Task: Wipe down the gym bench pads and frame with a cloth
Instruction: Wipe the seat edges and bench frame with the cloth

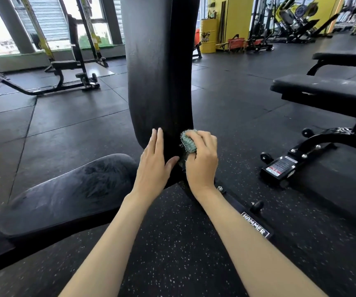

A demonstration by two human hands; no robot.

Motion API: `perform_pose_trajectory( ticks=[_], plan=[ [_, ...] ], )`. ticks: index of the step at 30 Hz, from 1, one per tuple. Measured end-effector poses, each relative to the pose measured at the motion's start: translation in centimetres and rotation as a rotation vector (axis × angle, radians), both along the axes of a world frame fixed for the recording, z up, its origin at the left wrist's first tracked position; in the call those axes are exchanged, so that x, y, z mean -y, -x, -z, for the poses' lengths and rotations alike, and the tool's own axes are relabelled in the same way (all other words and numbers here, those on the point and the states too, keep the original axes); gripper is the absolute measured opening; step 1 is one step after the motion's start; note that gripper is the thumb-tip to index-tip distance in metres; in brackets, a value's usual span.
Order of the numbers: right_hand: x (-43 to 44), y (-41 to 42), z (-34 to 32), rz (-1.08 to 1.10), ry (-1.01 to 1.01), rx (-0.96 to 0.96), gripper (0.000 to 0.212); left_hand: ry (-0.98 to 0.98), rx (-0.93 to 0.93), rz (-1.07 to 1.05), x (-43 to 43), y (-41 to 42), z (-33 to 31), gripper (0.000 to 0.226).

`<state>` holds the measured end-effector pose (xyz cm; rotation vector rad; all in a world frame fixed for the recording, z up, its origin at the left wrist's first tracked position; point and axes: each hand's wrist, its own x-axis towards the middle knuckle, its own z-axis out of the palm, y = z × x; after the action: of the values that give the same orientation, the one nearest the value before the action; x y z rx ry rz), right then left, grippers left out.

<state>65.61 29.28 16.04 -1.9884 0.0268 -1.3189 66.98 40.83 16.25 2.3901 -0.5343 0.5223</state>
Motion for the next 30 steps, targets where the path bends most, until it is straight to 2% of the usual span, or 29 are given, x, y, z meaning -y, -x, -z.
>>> perform_pose_trajectory(
  ticks=[4,9,12,14,16,18,21,25,30],
  plan=[
    [0.8,0.2,1.1,-0.062,-0.004,-0.028,0.038,0.134,0.049,-0.041,1.7,-0.3,-0.1,0.079],
    [2.1,-0.5,-1.8,0.002,-0.129,0.087,0.047,0.145,0.089,-0.057,1.4,-0.8,0.5,0.079],
    [1.7,-1.7,-3.0,-0.053,-0.04,0.091,0.044,0.177,0.077,-0.045,1.6,-0.8,0.5,0.08],
    [1.3,-2.0,-2.6,-0.049,-0.029,0.117,0.047,0.192,0.06,-0.043,1.7,-0.7,0.5,0.08],
    [1.0,-1.7,-0.9,-0.031,-0.104,0.132,0.048,0.188,0.062,-0.039,1.5,-0.7,0.3,0.08],
    [0.9,-1.0,1.9,-0.068,-0.145,0.055,0.05,0.187,0.063,-0.032,1.5,-0.8,0.3,0.079],
    [-0.2,0.5,5.4,-0.227,-0.156,-0.236,0.047,0.195,0.028,-0.041,1.4,-0.7,0.3,0.079],
    [0.4,0.5,2.0,-0.066,-0.312,-0.01,0.044,0.123,-0.028,-0.013,0.1,-1.0,0.0,0.09],
    [0.9,-0.1,-3.4,-0.052,-0.03,0.165,0.037,0.116,-0.106,0.073,-0.9,-0.9,-0.3,0.104]
  ],
)
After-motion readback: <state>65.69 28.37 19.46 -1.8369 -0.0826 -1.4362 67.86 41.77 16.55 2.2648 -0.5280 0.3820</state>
